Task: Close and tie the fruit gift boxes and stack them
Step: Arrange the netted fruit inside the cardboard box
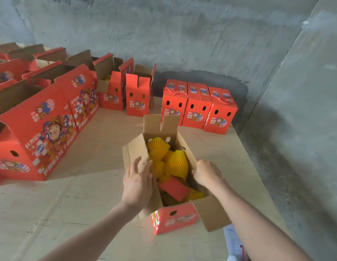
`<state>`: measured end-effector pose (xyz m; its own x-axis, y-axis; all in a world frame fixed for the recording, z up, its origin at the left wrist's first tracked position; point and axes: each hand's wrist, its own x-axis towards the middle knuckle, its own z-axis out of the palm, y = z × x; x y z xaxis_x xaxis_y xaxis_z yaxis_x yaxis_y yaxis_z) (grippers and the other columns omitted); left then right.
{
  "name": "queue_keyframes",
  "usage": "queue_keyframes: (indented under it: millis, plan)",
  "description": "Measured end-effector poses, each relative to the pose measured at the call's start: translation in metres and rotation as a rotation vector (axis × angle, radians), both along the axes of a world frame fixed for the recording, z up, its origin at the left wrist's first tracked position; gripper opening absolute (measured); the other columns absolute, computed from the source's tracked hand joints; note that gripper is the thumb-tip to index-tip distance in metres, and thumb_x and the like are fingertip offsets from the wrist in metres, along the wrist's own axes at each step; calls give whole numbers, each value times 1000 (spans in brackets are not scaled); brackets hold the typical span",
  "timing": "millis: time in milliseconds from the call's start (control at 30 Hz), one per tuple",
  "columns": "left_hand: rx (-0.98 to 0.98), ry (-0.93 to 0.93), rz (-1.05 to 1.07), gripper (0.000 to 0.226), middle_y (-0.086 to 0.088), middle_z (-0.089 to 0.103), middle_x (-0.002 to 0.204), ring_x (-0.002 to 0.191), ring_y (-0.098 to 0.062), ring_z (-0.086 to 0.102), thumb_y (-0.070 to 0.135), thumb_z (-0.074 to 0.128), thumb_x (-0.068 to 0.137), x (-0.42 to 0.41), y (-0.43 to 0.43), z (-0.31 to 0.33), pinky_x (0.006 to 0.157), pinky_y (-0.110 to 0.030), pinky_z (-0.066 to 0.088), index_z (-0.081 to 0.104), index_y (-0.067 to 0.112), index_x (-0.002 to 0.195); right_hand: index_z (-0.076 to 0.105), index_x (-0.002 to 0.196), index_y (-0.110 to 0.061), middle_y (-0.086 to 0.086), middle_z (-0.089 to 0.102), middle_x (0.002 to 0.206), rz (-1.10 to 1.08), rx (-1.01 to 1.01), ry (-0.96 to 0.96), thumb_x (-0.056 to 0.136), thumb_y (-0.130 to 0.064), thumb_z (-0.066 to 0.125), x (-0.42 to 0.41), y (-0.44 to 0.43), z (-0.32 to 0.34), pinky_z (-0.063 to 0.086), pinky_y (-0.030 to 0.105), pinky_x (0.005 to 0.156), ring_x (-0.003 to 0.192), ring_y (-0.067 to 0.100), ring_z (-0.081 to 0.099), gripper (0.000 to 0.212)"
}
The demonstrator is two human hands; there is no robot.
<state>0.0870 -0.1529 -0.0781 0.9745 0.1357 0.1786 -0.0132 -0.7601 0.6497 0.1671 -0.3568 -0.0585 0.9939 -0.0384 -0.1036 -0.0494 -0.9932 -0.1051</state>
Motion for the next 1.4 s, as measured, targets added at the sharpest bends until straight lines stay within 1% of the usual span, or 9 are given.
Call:
queue_keyframes:
  millis: [100, 233, 300, 400, 533, 1000, 1100, 1233, 1400]
  plan:
    - [-278, 88, -18, 53, -7, 33, 143, 127, -24, 38, 32, 48, 97, -1, -23, 5, 101, -34, 41, 32, 9, 142, 58, 115, -8, 12, 62, 118, -79, 54, -7, 97, -36, 50, -9, -4, -4, 42, 32, 74, 107, 33, 58, 34]
    - [-292, 214, -18, 67, -11, 32, 140, 126, -29, 37, 24, 61, 90, -5, -34, 3, 101, -42, 46, 23, 9, 144, 53, 113, -8, 11, 62, 114, -94, 134, -6, 93, -53, 49, -18, -4, -8, 38, 31, 68, 104, 32, 58, 49]
    - [-327, 249, -17, 60, -12, 35, 130, 115, -29, 42, 16, 55, 91, -14, -35, -1, 81, -29, 56, 25, 12, 143, 48, 117, -8, 12, 59, 116, -94, 188, 62, 90, -55, 52, -21, -9, -9, 37, 31, 70, 105, 32, 57, 55]
    - [-395, 223, -5, 45, -11, 41, 109, 84, -15, 48, 4, 41, 92, -29, -37, -5, 48, -9, 45, 36, 11, 136, 43, 110, -11, 11, 58, 115, -89, 234, 139, 90, -47, 56, -26, -15, -12, 38, 30, 70, 97, 29, 55, 43]
    - [-419, 162, 18, 45, -15, 48, 116, 77, -13, 48, 2, 32, 95, -30, -42, -2, 50, -5, 44, 35, 12, 139, 45, 110, -10, 13, 57, 117, -65, 182, 116, 94, -25, 52, -32, -14, -11, 37, 28, 71, 96, 29, 54, 23]
    - [-335, 165, -36, 37, -19, 61, 101, 62, -14, 51, -1, 34, 91, -17, -40, 1, 41, -13, 42, 49, 9, 124, 47, 121, -4, 15, 54, 117, -49, 224, 207, 88, -5, 46, -44, -25, -5, 47, 33, 76, 93, 28, 52, 33]
    - [-324, 168, -91, 28, -16, 62, 92, 72, -27, 57, -1, 35, 90, -10, -48, 4, 56, -28, 50, 51, 9, 110, 48, 122, -3, 17, 54, 121, -89, 244, 203, 88, -4, 46, -45, -38, -4, 47, 33, 80, 104, 32, 54, 34]
    - [-307, 238, -194, 33, -23, 59, 110, 95, -39, 59, 8, 35, 96, 0, -85, -1, 81, -45, 53, 43, 12, 127, 46, 128, -3, 17, 52, 129, -178, 196, 194, 90, -4, 45, -46, -72, 5, 46, 33, 89, 114, 33, 53, 38]
    - [-356, 292, -319, 34, -16, 58, 117, 95, -29, 61, 22, 37, 101, 26, -135, 6, 74, -33, 54, 37, 15, 134, 34, 140, -13, 14, 53, 133, -228, 126, 15, 98, -25, 45, -48, -111, 26, 46, 36, 89, 115, 33, 55, 45]
